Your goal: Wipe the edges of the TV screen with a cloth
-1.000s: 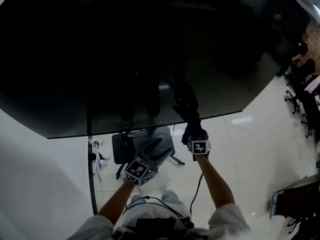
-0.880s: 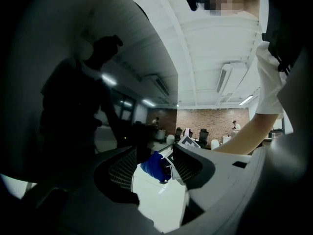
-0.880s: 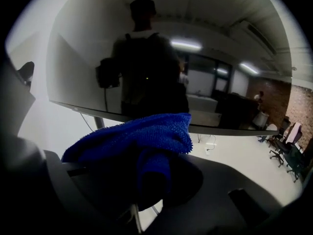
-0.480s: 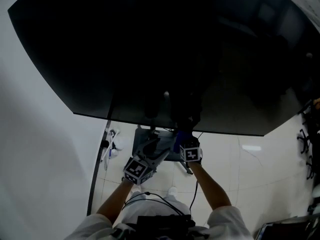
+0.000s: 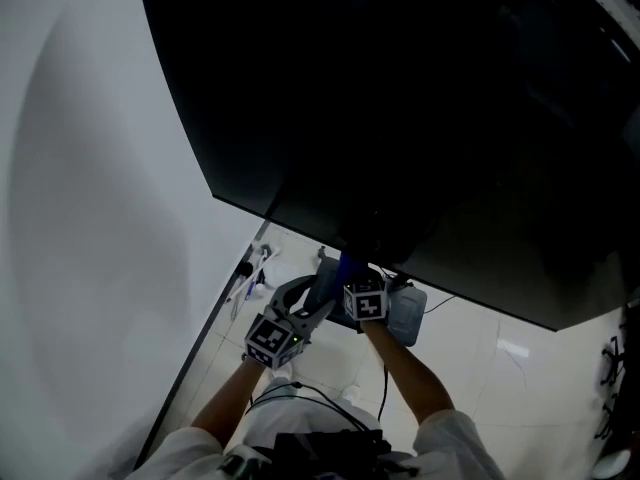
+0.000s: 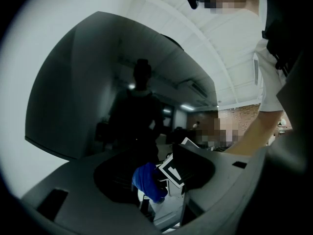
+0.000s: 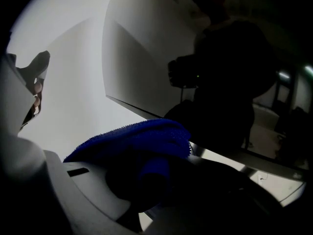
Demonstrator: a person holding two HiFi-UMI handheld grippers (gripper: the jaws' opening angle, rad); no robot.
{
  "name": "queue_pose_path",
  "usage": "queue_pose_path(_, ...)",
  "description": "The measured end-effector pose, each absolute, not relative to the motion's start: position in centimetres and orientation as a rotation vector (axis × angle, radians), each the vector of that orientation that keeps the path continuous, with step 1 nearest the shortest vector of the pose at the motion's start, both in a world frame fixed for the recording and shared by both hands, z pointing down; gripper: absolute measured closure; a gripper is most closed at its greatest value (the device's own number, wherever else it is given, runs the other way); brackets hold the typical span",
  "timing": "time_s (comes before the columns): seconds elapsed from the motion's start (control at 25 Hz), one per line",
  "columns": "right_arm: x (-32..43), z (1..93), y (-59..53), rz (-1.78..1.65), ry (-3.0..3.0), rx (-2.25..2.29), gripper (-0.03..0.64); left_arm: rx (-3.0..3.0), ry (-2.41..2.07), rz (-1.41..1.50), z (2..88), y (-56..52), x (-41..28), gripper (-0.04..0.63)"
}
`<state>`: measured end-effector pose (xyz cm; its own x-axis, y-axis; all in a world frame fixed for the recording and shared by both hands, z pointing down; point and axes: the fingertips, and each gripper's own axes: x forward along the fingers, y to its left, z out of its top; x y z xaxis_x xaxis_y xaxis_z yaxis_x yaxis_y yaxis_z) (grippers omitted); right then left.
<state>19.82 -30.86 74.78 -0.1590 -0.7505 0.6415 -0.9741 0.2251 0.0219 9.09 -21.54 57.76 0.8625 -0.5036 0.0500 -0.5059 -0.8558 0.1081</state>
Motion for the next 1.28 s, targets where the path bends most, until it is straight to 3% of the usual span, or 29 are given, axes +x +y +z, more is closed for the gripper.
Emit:
queue_pose_path(0.44, -0.1, 72.1, -39.6, 0.501, -2.179, 1.357, 0.546, 2.754, -1.195, 0.053, 58.5, -24.6, -5.4, 0.376)
queue_pose_path(0.92, -13.3, 73.5, -47.8, 0.504, -2.220, 1.271, 0.546, 2.585, -1.549, 0.029, 58.2, -25.1, -18.7, 0.376)
queue_pose_path(1.28, -19.2, 69.0, -50.5, 0.460, -2.319, 1.297, 0.546, 2.532, -1.633, -0.081, 57.2, -25.3, -20.5, 0.377)
